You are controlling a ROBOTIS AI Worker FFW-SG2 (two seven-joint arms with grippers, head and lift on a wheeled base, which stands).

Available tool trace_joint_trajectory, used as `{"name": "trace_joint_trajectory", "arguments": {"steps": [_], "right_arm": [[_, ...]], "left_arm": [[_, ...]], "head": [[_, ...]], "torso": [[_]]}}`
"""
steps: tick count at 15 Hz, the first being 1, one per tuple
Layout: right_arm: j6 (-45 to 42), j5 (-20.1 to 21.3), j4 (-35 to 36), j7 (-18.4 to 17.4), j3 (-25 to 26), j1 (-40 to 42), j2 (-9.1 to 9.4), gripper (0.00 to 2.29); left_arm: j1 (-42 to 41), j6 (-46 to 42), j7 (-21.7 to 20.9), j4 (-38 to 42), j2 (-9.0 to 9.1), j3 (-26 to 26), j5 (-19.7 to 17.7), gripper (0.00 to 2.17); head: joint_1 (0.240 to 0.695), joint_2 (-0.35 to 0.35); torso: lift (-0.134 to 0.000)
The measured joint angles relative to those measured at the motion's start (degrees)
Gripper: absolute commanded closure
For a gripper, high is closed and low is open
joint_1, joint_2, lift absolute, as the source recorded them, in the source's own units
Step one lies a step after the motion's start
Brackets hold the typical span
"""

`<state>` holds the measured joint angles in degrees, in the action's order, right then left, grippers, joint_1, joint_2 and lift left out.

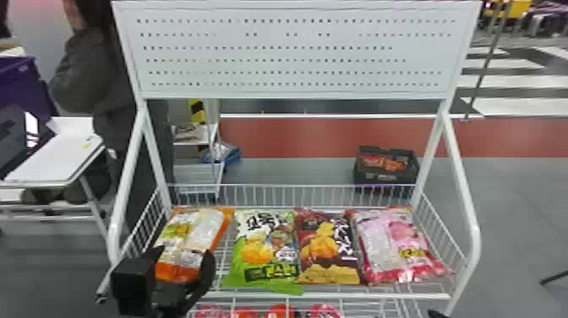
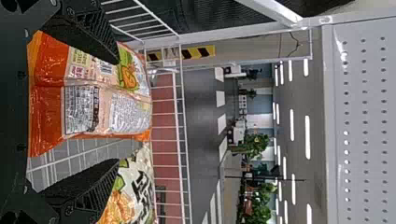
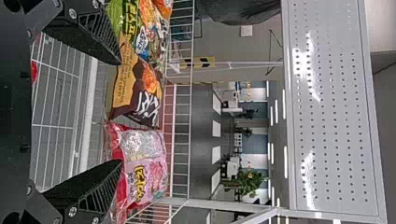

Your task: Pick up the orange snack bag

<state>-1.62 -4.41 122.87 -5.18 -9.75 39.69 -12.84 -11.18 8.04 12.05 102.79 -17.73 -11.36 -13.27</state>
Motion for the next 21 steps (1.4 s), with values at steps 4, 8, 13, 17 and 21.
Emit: {"name": "trace_joint_trajectory", "arguments": {"steps": [4,8,13,17,21], "right_arm": [[0.0,-0.06,0.08,0.0,0.15,0.21,-0.06,0.14],[0.0,-0.07,0.18,0.0,0.23,0.33,-0.15,0.14],[0.03,0.0,0.26,0.0,0.24,0.39,-0.23,0.14],[0.16,-0.05,0.27,0.0,0.31,0.45,-0.28,0.14],[0.18,-0.07,0.21,0.0,0.34,0.34,-0.34,0.14]], "left_arm": [[6.95,3.0,0.02,-6.88,1.13,-1.86,-0.17,0.15],[10.3,5.02,-0.01,-10.28,1.42,-1.9,-1.06,0.16],[11.81,6.28,-0.1,-12.22,1.22,-1.25,-1.71,0.34],[12.39,6.39,-0.26,-13.84,1.21,-1.21,-1.76,0.68],[12.54,6.35,0.28,-14.63,1.3,-1.19,-1.95,1.36]], "head": [[0.499,0.0],[0.499,0.0],[0.499,0.0],[0.499,0.0],[0.499,0.0]], "torso": [[0.0],[0.0],[0.0],[0.0],[0.0]]}}
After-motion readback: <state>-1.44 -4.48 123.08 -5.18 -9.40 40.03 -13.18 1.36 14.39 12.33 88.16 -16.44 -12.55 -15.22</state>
